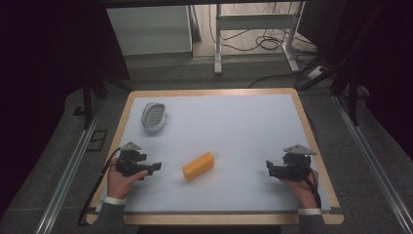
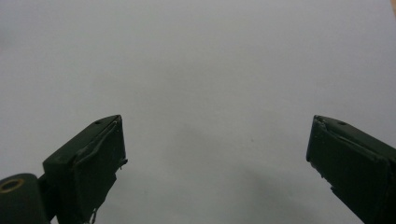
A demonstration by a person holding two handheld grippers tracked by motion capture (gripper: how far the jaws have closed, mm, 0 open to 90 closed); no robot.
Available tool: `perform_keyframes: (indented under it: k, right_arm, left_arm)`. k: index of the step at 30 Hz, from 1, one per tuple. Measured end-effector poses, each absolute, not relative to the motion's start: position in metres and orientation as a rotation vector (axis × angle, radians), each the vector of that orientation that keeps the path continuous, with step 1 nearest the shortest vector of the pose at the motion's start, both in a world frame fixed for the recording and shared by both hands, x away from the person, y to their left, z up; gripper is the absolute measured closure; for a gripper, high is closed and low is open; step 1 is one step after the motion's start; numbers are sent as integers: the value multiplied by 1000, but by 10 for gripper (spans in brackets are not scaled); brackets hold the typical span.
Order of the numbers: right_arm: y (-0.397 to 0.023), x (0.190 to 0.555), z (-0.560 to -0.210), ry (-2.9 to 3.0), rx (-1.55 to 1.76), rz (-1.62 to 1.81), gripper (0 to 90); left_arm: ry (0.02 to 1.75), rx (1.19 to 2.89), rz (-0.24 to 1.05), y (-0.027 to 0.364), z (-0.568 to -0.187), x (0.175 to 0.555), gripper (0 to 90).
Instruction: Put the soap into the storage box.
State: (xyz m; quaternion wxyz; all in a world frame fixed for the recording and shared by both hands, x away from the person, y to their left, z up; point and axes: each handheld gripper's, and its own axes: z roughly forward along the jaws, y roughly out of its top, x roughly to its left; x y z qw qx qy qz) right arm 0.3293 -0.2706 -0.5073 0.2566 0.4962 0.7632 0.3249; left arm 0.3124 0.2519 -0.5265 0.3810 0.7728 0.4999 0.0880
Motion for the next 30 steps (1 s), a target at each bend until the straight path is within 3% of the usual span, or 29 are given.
perform_keyframes:
  k: [30]
  right_arm:
    - [-280, 328, -508, 2071, 1384, 855, 47]
  left_arm:
    - [1267, 1998, 239, 259, -519, 309, 197]
